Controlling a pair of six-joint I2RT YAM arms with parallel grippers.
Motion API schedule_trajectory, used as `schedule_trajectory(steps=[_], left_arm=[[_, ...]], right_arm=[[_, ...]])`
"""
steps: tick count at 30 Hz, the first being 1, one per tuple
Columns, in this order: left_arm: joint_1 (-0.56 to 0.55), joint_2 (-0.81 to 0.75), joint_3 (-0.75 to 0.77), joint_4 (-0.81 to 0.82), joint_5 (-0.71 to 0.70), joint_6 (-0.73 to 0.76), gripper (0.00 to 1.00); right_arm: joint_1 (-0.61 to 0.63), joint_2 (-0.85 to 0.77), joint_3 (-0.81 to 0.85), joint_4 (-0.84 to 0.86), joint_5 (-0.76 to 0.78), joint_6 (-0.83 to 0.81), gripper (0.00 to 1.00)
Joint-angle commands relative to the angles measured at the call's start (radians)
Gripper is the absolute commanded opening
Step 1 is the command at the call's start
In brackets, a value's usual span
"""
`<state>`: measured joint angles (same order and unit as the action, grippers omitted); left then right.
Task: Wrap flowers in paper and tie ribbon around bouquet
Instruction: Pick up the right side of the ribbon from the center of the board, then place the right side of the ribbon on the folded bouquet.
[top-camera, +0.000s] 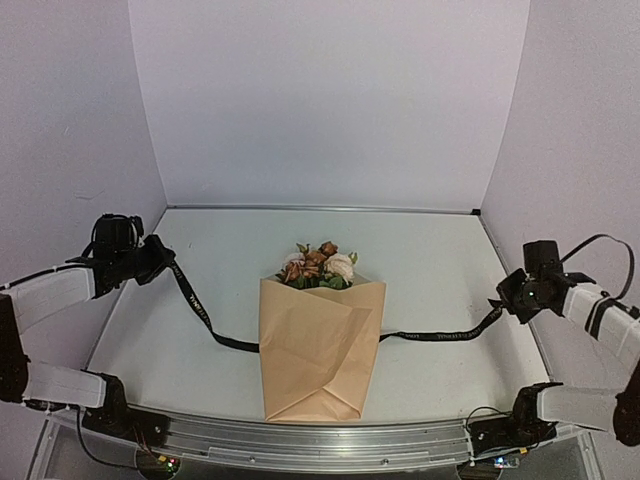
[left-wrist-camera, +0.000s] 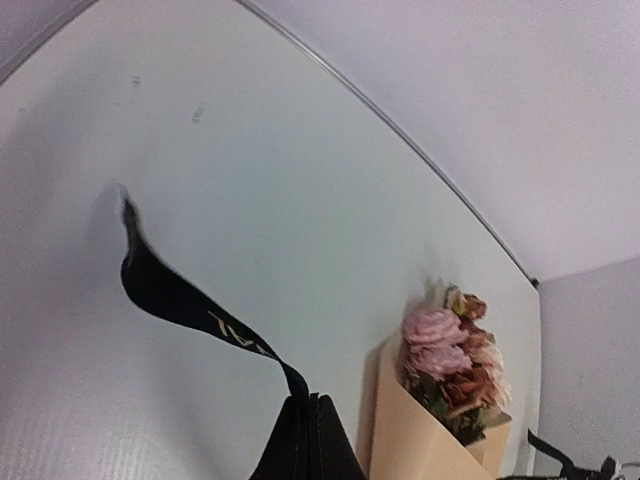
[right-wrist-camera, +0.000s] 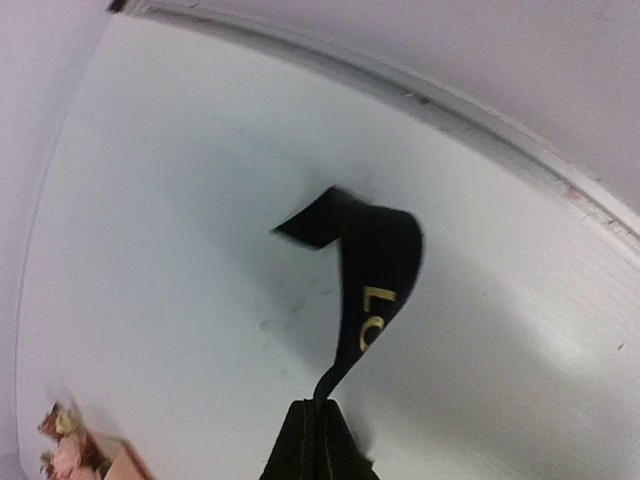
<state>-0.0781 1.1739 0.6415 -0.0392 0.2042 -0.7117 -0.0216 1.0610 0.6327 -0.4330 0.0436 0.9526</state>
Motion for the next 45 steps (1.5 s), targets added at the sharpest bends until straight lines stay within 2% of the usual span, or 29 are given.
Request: schedule_trajectory(steps=[1,5,8,12,16,24,29,38,41,45], left_arm=[[-0.156,-0.088,0.057,0.108,0.156,0.112,0.0],[-0.282,-0.102,0.061,0.176,0.244,0.145,0.0],[-0.355,-0.091,0.057,0.238,0.279,0.163,0.0],[-0.402,-0.034,0.061,0.303,0.305,0.145,0.0],[-0.414,0.031,0.065,0.343,0.293,0.124,0.0],[-0.444,0.143,0.094,0.377,0.301,0.082,0.0],[-0.447,0.162,0.119,0.356,0.3,0.083,0.0],[-0.447,0.136,0.181,0.307,0.381,0.102,0.0],[-0.449,0.12,0.193,0.319,0.453,0.102,0.0],[-0.468,0.1,0.196,0.401,0.545,0.074,0.0]], right_arm=[[0.214,-0.16,-0.053,0.015,0.047,0.061,0.0],[0.416,-0.224,-0.096,0.111,0.058,0.077,0.0],[0.608,-0.204,-0.066,0.185,0.115,0.072,0.0],[0.854,-0.063,0.092,0.23,0.177,0.028,0.0],[0.986,0.116,0.268,0.244,0.174,-0.019,0.0],[1.051,0.294,0.43,0.256,0.106,-0.092,0.0],[1.088,0.428,0.522,0.223,-0.004,-0.15,0.0],[1.08,0.655,0.511,0.22,-0.068,-0.081,0.0],[1.055,0.696,0.466,0.303,-0.111,-0.03,0.0],[0.996,0.735,0.369,0.593,-0.227,0.095,0.0]])
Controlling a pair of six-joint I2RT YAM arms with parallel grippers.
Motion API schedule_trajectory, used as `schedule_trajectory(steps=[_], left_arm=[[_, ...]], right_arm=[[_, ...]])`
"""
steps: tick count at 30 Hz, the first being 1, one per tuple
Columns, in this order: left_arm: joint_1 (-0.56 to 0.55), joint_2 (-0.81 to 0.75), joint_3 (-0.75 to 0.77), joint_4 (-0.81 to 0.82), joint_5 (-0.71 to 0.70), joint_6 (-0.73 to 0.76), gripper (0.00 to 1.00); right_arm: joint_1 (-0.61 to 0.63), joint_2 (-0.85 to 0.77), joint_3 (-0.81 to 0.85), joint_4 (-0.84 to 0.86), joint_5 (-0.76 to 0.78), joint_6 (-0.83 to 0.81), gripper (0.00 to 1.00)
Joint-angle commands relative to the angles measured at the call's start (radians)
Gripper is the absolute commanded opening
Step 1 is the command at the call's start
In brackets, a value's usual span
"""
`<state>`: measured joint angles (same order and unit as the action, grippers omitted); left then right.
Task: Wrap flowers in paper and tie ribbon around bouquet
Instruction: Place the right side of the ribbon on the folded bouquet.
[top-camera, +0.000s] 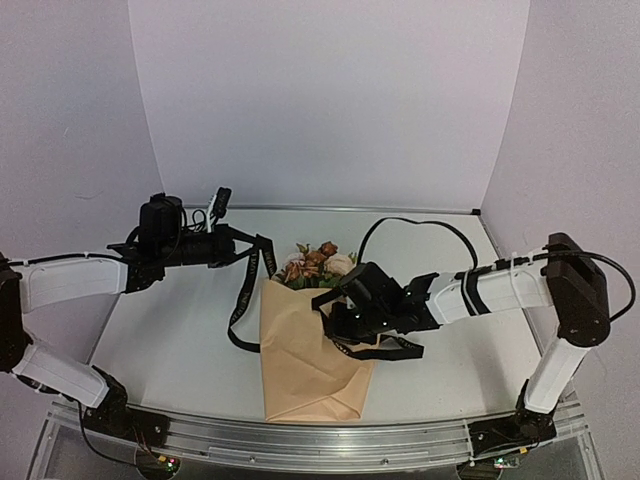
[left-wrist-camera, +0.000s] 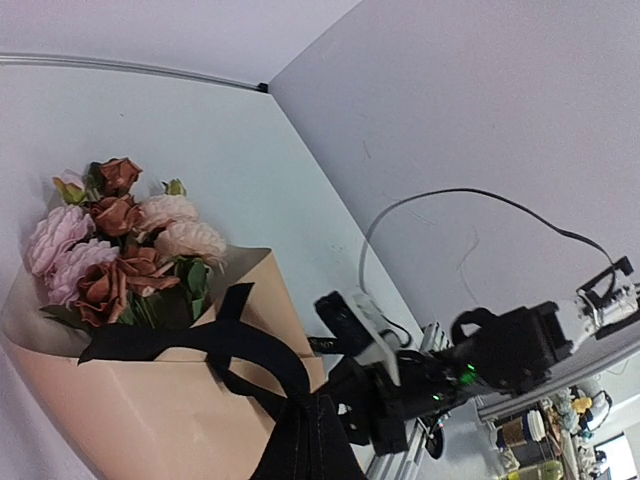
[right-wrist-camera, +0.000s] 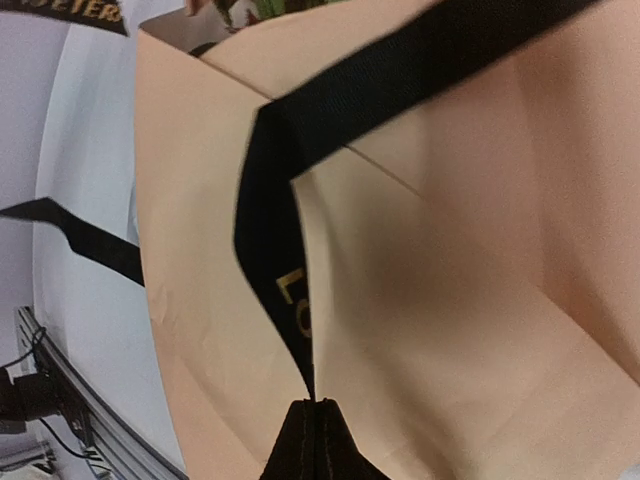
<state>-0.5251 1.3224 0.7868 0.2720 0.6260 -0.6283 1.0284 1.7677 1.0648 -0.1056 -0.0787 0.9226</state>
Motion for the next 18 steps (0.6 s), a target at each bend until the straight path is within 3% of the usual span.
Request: schedule_trajectory(steps=[1,7,14,16,18], left_arm=[[-0.035,-0.048,0.052,0.103,0.138,-0.011,0.0],[-0.171,0.019,0.099,0.151,0.221,0.038,0.0],[-0.261,0.232,0.222,0.037,0.24,0.162,0.0],[-0.26,0.28,0.239,0.03,0.22,0.164,0.0],[-0.26,0.311,0.249,0.032,0.191,0.157,0.0]], right_arm=[[-0.07,0.04,-0.071,0.326,-0.127,0.146,0.0],[-0.104,0.118,-0.039,0.566,-0.234,0.254,0.0],[-0.134,0.212,-0.072,0.815,-0.302,0.389,0.0],[-0.134,0.179,-0.103,0.824,-0.284,0.375,0.06],[-0.134,0.133,-0.138,0.816,-0.255,0.361,0.19]])
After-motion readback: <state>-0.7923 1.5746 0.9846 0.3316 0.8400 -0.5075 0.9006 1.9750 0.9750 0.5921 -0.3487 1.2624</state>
